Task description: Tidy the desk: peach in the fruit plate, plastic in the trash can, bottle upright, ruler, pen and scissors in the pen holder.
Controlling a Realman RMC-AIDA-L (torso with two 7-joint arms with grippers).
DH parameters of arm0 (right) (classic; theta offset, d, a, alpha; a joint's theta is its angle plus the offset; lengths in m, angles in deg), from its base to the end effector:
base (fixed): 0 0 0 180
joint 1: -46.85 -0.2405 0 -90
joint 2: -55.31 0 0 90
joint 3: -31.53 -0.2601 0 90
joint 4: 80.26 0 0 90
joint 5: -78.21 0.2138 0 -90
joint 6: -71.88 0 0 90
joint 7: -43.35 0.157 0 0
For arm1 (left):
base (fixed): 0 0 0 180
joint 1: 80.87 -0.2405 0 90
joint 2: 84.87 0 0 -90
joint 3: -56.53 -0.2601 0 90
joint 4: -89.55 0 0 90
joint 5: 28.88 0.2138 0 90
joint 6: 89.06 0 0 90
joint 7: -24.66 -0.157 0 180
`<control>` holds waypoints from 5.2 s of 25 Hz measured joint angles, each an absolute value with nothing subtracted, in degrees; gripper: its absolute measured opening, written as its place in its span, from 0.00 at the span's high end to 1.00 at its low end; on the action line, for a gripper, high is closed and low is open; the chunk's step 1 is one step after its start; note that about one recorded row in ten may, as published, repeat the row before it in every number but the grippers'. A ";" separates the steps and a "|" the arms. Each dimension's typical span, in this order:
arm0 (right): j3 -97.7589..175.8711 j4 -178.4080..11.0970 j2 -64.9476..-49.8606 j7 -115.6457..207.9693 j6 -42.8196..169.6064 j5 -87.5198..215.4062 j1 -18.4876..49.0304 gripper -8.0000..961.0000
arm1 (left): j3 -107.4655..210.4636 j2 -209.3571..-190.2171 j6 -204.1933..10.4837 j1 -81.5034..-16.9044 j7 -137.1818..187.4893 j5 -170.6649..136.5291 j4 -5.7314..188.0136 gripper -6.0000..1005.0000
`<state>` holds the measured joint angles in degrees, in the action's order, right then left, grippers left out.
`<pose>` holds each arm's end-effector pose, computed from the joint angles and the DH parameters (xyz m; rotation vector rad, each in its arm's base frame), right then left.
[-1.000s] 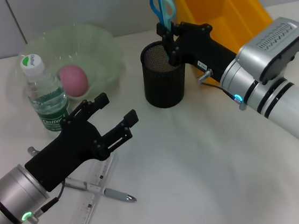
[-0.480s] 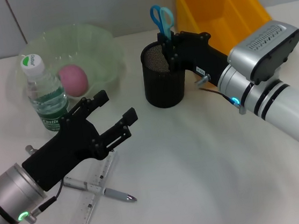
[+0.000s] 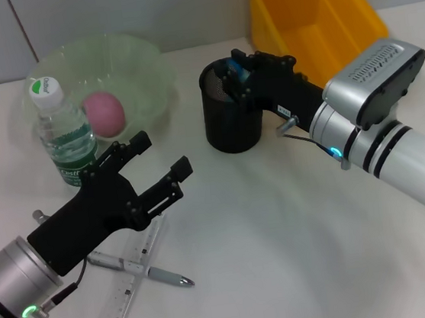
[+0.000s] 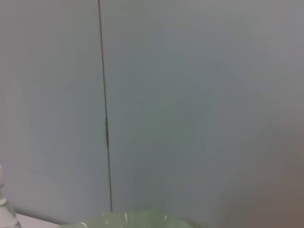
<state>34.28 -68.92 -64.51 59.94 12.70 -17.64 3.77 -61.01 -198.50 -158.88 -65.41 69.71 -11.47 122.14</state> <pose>0.2285 0.3925 -0.0984 -2.0604 0.5079 0.7960 -0.2434 0.2879 -0.0710 -2.3599 -0.5382 -1.1400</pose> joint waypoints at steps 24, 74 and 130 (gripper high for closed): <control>36.47 -94.24 -63.47 98.66 -23.17 -37.60 17.09 0.19 | -56.62 -196.67 -161.14 -65.63 75.43 -3.31 121.46 0.19; 59.23 -118.56 -58.60 118.29 -28.04 -49.72 21.11 0.19 | -33.97 -203.56 -173.99 -43.66 188.51 114.96 168.56 0.19; 59.21 -120.16 -59.30 119.64 -28.29 -50.46 20.52 0.19 | -43.17 -204.05 -163.34 -38.94 189.54 119.72 151.80 0.40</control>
<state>59.21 -120.16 -59.30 119.64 -28.29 -50.46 20.52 -43.17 -204.05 -163.34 -38.94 189.54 119.72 151.80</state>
